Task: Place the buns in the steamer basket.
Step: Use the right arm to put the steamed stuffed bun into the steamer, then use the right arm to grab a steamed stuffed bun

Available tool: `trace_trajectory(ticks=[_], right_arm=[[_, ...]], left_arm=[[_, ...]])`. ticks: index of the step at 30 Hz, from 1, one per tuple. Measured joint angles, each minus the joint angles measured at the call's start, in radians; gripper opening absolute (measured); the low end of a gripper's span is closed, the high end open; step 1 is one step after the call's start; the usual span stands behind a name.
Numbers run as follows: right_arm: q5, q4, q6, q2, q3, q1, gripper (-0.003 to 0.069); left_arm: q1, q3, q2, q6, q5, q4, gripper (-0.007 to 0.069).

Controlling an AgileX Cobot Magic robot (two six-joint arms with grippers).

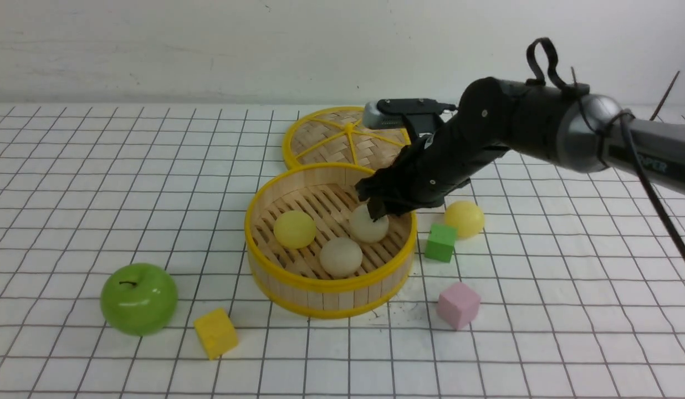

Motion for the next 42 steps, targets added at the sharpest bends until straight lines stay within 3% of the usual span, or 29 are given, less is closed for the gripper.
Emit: trace_trajectory(ticks=[5, 12, 19, 31, 42], right_arm=[[0.039, -0.149, 0.000, -0.096, 0.000, -0.051, 0.0428], [0.066, -0.216, 0.082, -0.110, 0.000, -0.167, 0.0415], [0.065, -0.216, 0.150, -0.020, 0.000, -0.194, 0.0348], [-0.016, -0.179, 0.150, 0.077, 0.000, -0.194, 0.0209], [-0.055, -0.076, 0.150, 0.087, 0.000, -0.194, 0.0246]], left_arm=[[0.000, 0.000, 0.000, 0.000, 0.000, 0.000, 0.0237], [0.000, 0.000, 0.000, 0.000, 0.000, 0.000, 0.0237], [0.000, 0.000, 0.000, 0.000, 0.000, 0.000, 0.0237], [0.000, 0.000, 0.000, 0.000, 0.000, 0.000, 0.0237], [0.000, 0.000, 0.000, 0.000, 0.000, 0.000, 0.0237]])
